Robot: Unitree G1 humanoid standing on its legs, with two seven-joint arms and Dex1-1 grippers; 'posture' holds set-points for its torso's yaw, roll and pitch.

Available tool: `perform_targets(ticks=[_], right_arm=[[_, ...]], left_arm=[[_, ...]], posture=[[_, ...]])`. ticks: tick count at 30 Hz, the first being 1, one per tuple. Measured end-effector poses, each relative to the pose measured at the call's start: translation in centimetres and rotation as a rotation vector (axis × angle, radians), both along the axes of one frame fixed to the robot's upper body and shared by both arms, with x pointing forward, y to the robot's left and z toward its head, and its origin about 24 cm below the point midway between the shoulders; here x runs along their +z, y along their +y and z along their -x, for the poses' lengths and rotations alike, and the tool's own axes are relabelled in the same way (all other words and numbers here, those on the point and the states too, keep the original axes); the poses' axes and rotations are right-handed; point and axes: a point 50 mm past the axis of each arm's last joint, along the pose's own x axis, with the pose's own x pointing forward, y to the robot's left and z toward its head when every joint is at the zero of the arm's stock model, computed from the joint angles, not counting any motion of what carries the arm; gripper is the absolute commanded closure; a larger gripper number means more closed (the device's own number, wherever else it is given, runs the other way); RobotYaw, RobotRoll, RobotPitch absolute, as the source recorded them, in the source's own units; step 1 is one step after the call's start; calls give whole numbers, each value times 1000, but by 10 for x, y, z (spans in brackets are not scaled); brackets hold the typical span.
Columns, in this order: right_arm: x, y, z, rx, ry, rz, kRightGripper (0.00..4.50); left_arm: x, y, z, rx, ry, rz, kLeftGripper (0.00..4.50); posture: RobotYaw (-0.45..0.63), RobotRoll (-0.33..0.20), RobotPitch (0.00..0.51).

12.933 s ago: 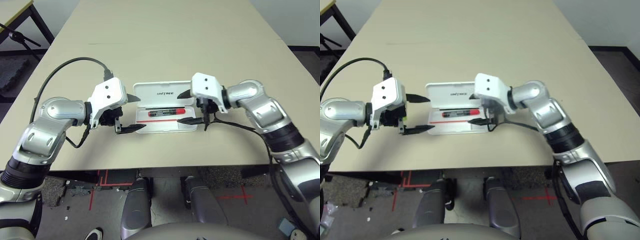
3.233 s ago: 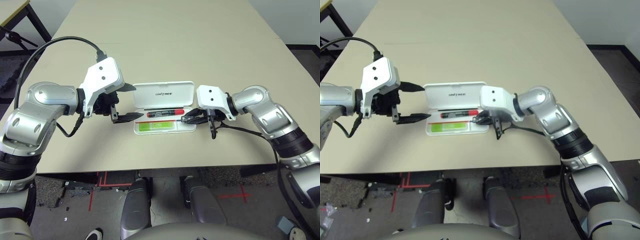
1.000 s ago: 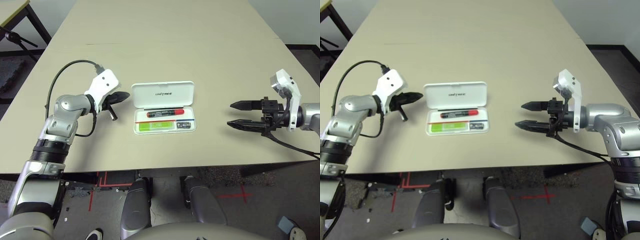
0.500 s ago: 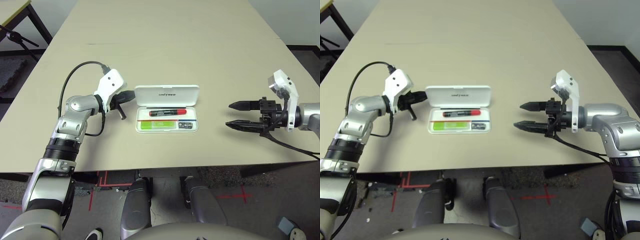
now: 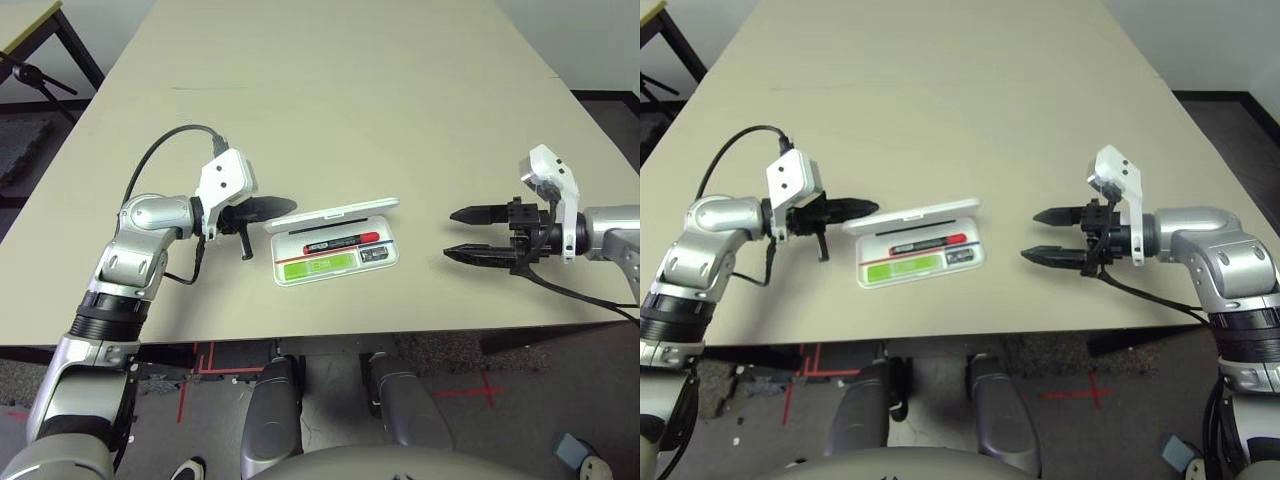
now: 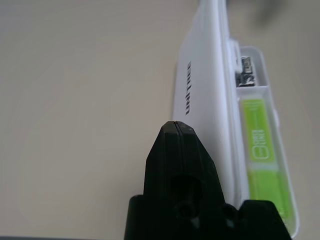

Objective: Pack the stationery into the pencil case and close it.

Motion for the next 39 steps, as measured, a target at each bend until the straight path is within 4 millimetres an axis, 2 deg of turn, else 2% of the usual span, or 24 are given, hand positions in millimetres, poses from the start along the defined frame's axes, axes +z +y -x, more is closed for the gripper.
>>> perform_targets(ticks=[9, 17, 22, 25, 27, 30, 34, 36, 39], right_arm=[[-3, 3, -1, 7, 4, 6, 0], [-6, 6, -1, 17, 9, 6, 0], [-10, 10, -4, 2, -12, -4, 0], [-15, 12, -11, -54, -52, -34, 0], [-15, 12, -19, -122, -107, -88, 0], [-9, 13, -36, -255, -218, -189, 0], [-4, 4, -51, -461, -330, -284, 0], [-6, -1, -56, -564, -359, -309, 0], [-14, -12, -63, -724, -397, -313, 0]], left_arm=[[-32, -32, 19, -126, 90, -69, 4487], [-42, -37, 21, -130, 90, -169, 4487], [-44, -39, 18, -68, 88, -87, 4487], [-46, -35, 11, 35, 109, 28, 3542], [-37, -27, 6, 105, 87, 129, 2774], [-25, -11, -5, 233, 49, 293, 1591], [-7, 19, -22, 435, -27, 476, 18], [-1, 37, -30, 559, -73, 558, 18], [-4, 65, -37, 737, -126, 633, 18]], posture=[[-116, 0, 172], [-120, 0, 173], [-120, 0, 174], [-120, 0, 175], [-120, 0, 175], [-120, 0, 175], [-120, 0, 175], [-102, 0, 182], [-101, 0, 183]])
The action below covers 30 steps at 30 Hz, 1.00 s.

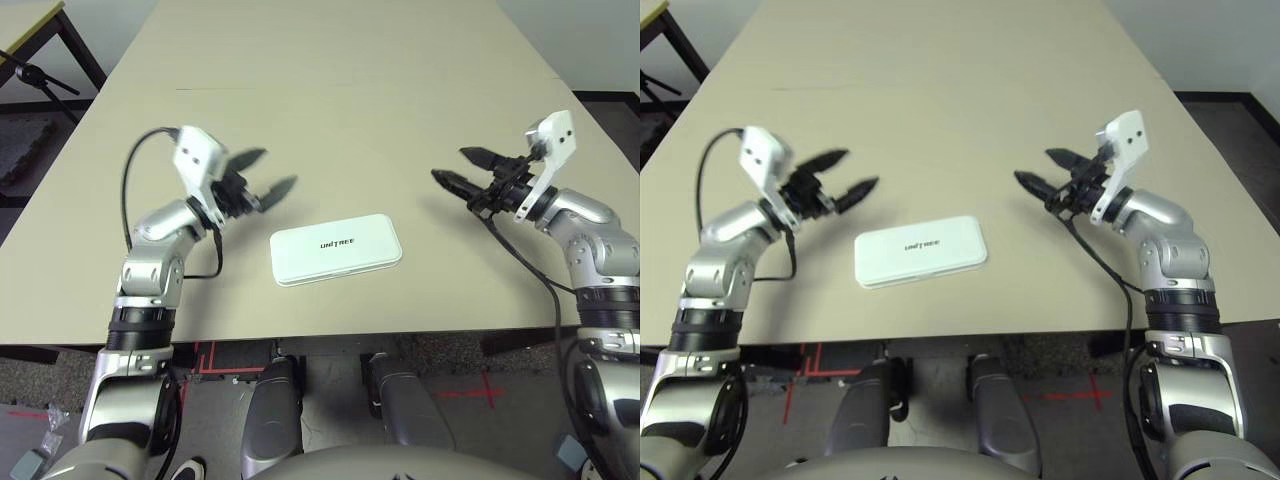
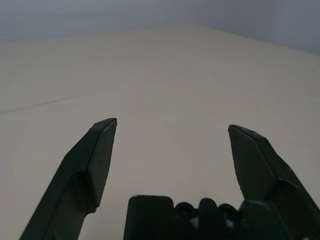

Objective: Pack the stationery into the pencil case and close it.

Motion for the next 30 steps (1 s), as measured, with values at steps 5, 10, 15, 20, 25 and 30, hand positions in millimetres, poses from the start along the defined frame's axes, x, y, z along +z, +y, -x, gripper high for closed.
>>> perform_targets(ticks=[5, 10, 15, 20, 25, 30], right_arm=[[-7, -33, -8, -395, -65, -46, 0], [-16, -54, -6, -608, -82, -79, 0], [-27, -58, -5, -637, -63, -80, 0], [-21, -55, -8, -615, -93, -80, 0], [-21, -52, -8, -594, -92, -79, 0], [-23, -50, -10, -578, -84, -83, 0]], left_arm=[[-11, 27, -5, 234, 1, 46, 18], [-23, 42, -6, 383, 23, 50, 18], [-25, 53, -6, 464, 10, 64, 18], [-24, 54, -5, 469, -6, 62, 18], [-24, 53, -5, 468, -14, 60, 18], [-23, 53, -5, 467, -17, 59, 18]], posture=[[-97, 0, 184], [-100, 0, 188], [-102, 0, 190], [-104, 0, 189], [-98, 0, 185], [-117, 0, 187]])
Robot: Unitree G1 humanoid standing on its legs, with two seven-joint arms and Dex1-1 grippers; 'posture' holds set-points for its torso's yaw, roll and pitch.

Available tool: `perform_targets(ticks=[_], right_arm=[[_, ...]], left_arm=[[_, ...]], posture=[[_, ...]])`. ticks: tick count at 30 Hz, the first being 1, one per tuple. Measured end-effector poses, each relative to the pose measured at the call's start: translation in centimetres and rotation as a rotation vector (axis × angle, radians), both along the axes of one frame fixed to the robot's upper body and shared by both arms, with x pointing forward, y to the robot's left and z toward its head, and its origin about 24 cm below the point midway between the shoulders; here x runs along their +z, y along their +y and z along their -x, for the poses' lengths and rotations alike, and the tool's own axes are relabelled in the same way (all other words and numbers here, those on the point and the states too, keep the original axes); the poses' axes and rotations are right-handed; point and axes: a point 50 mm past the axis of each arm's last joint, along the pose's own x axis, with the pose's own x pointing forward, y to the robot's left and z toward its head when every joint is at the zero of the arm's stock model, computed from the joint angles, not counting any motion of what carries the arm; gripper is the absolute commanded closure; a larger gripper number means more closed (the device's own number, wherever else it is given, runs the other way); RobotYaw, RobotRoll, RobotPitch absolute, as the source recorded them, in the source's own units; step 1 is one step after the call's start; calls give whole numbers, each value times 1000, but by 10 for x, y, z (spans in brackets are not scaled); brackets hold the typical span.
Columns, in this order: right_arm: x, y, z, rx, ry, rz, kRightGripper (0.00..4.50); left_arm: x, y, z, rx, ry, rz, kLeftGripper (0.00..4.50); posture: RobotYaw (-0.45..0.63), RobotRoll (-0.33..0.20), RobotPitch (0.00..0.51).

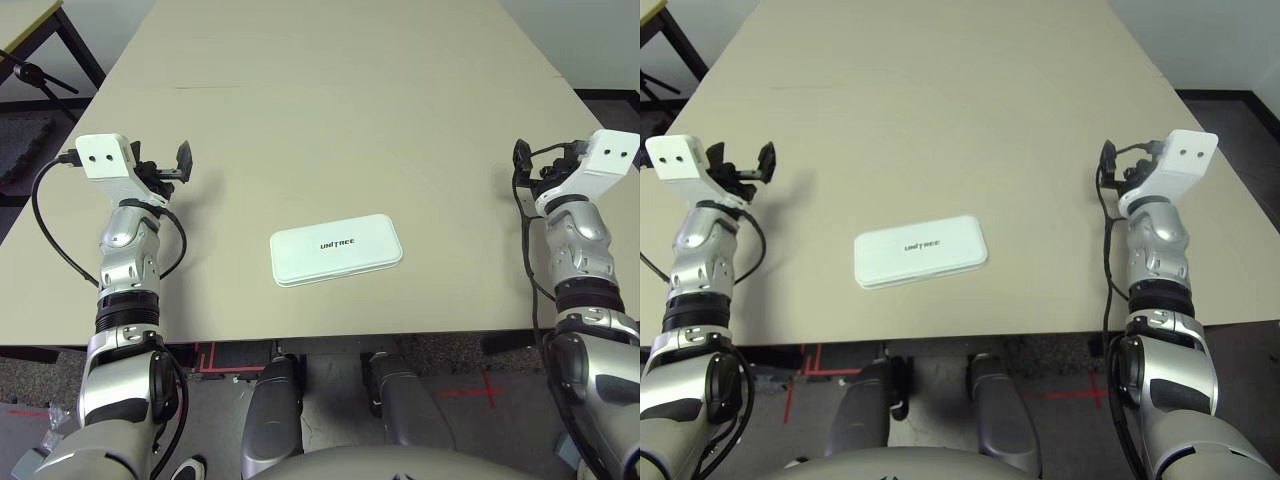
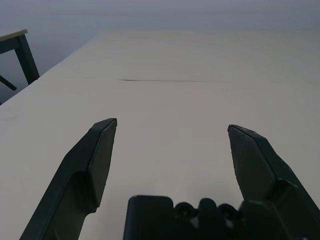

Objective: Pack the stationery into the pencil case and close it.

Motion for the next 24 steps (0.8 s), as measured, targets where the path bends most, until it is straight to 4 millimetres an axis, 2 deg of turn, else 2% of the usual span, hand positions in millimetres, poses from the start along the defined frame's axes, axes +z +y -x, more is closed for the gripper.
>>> perform_targets(ticks=[7, 13, 17, 19, 24], right_arm=[[3, 7, -2, 44, -17, 7, 0], [-3, 5, 3, 47, -3, 13, 0], [2, 1, 1, 45, -4, 18, 0], [7, 0, -1, 40, -18, 22, 0], [12, 2, 0, 36, -41, 28, 0]], left_arm=[[-6, -3, -3, -22, 23, 9, 18], [-6, -8, -8, -34, 17, 15, 18], [-2, -21, -14, -67, -8, 30, 18], [-3, -24, -15, -75, -6, 33, 18], [-7, -20, -10, -72, 4, 22, 18]], posture=[[-152, 0, 187], [-136, 0, 170], [-139, 0, 161], [-166, 0, 179], [-143, 0, 199]])
